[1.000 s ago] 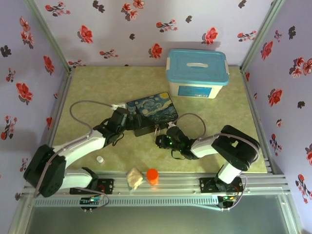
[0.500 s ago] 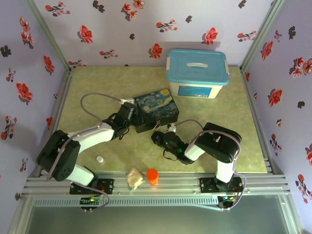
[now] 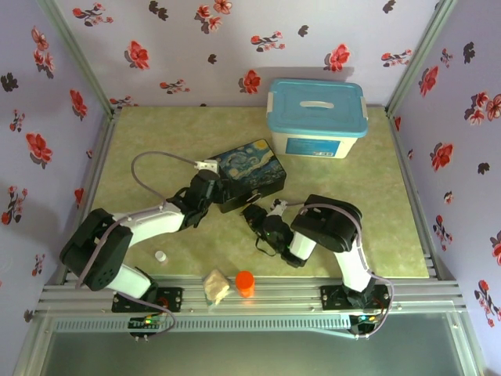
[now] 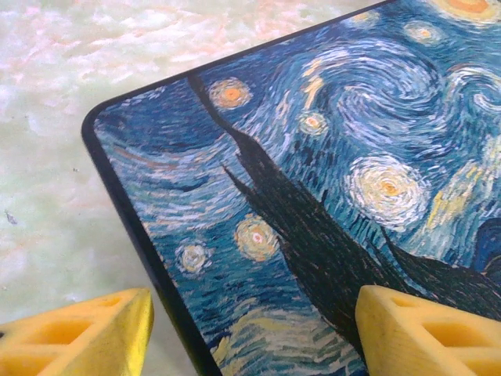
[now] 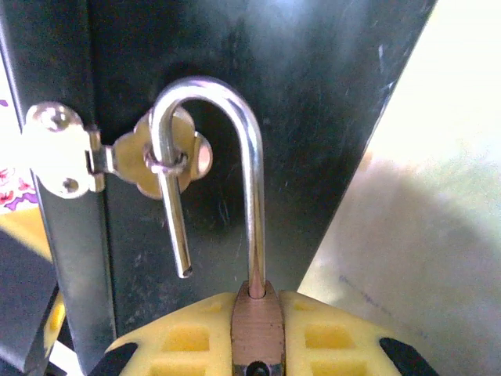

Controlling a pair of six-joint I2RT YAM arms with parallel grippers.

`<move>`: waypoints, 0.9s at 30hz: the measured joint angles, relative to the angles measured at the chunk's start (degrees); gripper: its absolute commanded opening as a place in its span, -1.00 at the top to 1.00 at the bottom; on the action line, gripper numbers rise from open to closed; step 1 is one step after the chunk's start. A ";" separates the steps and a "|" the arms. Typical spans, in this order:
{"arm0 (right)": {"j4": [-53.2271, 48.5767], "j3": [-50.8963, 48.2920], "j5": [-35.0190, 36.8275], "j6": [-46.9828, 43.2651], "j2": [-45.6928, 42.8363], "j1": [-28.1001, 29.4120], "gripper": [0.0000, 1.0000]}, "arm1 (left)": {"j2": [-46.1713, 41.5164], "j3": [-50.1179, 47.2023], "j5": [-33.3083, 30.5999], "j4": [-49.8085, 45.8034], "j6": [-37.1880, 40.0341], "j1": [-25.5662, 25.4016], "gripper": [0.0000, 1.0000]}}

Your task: Unlock the padlock with the key

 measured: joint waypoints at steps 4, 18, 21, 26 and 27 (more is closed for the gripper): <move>-1.36 0.15 0.76 -0.24 -0.63 -2.05 0.96 | -0.04 -0.46 -0.20 1.01 1.07 -0.09 -0.35; -2.27 -3.41 3.45 -1.07 -3.43 -6.88 0.96 | -0.44 -2.05 -0.22 3.67 2.32 -0.15 -0.35; -2.16 -3.78 4.07 -1.09 -3.54 -8.33 0.96 | -0.44 -2.16 -0.22 3.87 2.34 -0.15 -0.35; -7.32 -4.35 3.56 -3.32 -7.45 -8.55 0.94 | -0.66 -2.14 0.39 3.69 2.29 0.31 -0.39; -10.51 -4.59 2.56 -4.35 -9.79 -8.83 0.93 | -0.83 -2.14 1.36 3.52 2.27 0.90 -0.40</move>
